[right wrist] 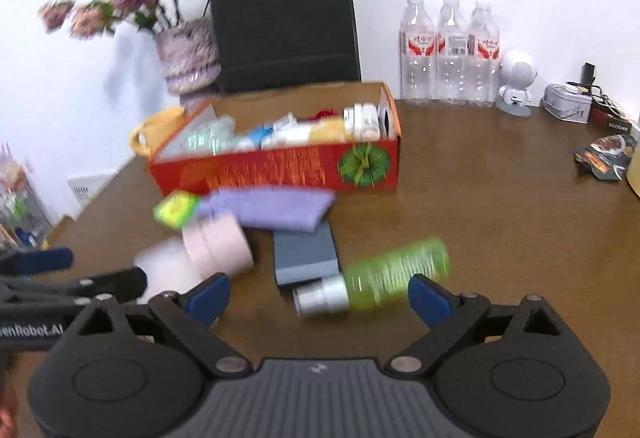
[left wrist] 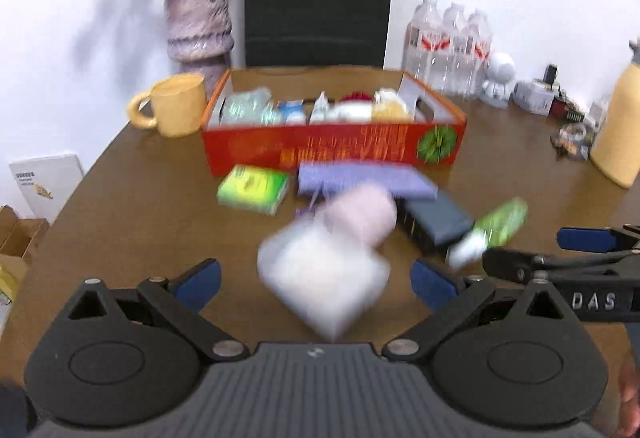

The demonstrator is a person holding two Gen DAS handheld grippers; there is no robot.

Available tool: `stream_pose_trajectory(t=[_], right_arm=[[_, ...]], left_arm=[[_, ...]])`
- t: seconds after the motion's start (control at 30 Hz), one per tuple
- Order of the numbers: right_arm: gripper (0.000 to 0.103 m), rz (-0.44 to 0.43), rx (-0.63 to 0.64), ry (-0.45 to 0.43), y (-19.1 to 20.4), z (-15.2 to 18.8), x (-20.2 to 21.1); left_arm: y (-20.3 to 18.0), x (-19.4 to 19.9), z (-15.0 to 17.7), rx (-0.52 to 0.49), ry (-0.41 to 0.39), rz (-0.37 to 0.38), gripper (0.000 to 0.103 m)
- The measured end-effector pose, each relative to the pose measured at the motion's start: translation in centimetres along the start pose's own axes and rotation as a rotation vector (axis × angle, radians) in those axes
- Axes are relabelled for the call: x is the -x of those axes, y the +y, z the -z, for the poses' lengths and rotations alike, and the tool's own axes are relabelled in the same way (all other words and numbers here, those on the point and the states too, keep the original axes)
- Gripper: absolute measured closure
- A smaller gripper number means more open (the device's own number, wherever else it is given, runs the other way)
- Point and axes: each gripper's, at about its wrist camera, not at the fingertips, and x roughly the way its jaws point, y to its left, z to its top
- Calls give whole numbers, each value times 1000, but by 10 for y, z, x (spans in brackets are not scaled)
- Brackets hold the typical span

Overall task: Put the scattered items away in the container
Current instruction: 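Withdraw both open tools from the box toward the remaining table items, then move the right tool toward the green spray bottle while the left tool approaches the white translucent box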

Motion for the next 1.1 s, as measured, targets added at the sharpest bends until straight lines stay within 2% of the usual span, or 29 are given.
stream_pose_trajectory(t=[0.13, 0.2, 0.27, 0.33, 0.47, 0.63, 1.1], right_arm=[[6, -9, 43, 15, 4, 40, -5], [6, 2, 64, -6, 8, 51, -5], [5, 16, 86, -31, 14, 58, -6], [5, 38, 90, -34, 18, 60, -12], [5, 63, 60, -10, 18, 60, -24], [0, 85, 74, -1, 21, 62, -29], [0, 49, 96, -8, 29, 63, -31]], left_arm=[[11, -1, 37, 26, -19, -36, 0], [20, -6, 49, 55, -10, -50, 0], [24, -13, 56, 41, 14, -66, 0], [25, -21, 59, 11, 41, -79, 0], [30, -24, 63, 30, 22, -63, 0], [27, -24, 64, 2, 2, -57, 0], [25, -28, 61, 21, 8, -60, 0]])
